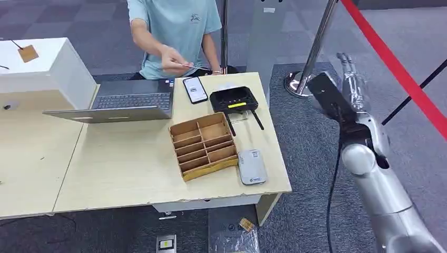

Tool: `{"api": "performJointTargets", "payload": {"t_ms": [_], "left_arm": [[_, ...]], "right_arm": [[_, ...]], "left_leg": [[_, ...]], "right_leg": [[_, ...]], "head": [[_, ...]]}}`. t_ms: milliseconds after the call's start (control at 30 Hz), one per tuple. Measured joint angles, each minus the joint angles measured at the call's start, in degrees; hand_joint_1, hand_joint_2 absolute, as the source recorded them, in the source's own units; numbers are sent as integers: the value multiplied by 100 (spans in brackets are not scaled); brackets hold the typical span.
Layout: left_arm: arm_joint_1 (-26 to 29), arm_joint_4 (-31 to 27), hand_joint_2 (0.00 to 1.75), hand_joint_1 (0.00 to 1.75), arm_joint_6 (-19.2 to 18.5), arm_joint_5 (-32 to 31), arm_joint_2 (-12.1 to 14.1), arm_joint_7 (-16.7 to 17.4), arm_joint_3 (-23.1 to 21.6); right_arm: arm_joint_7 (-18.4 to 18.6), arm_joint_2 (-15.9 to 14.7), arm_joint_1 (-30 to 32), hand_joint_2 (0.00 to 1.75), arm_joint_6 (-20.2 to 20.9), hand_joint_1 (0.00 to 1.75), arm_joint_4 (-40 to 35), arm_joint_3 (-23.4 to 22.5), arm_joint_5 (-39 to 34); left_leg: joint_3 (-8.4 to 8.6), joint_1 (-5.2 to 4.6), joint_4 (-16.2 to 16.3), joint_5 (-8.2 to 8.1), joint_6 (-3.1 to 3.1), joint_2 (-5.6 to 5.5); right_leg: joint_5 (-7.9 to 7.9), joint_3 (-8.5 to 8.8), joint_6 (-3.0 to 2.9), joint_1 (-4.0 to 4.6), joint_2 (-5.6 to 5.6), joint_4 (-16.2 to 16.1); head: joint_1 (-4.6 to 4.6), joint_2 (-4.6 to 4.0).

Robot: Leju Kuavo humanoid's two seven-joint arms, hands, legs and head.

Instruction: Pass the card to the sensor for recognition and then transmit it.

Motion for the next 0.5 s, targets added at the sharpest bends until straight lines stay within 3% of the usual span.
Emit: {"api": "performJointTargets", "payload": {"t_ms": [67,100,333,500], "left_arm": [[1,0,175,0,-5,-15,0,-26,-22],[-1,0,175,0,-15,-20,2,-31,-41],[-10,4,175,0,-101,-107,37,-61,-166],[-22,13,175,0,-171,-229,74,-162,-288]], "right_arm": [[31,44,-197,0,123,0,-18,334,64],[48,72,-300,175,192,0,-18,514,98],[92,324,-896,175,682,0,39,1649,573],[86,479,-989,175,907,0,138,2337,1162]], "left_leg": [[-3,0,0,2,0,-5],[-5,0,0,3,-1,-4],[-11,1,0,5,-3,-7],[-13,2,1,6,-3,-9]], "right_leg": [[0,-4,0,0,-3,2],[0,-6,0,0,-3,3],[0,-15,-1,1,-5,4],[0,-20,-1,1,-7,3]], "head": [[0,0],[2,0],[2,0],[2,0]]}}
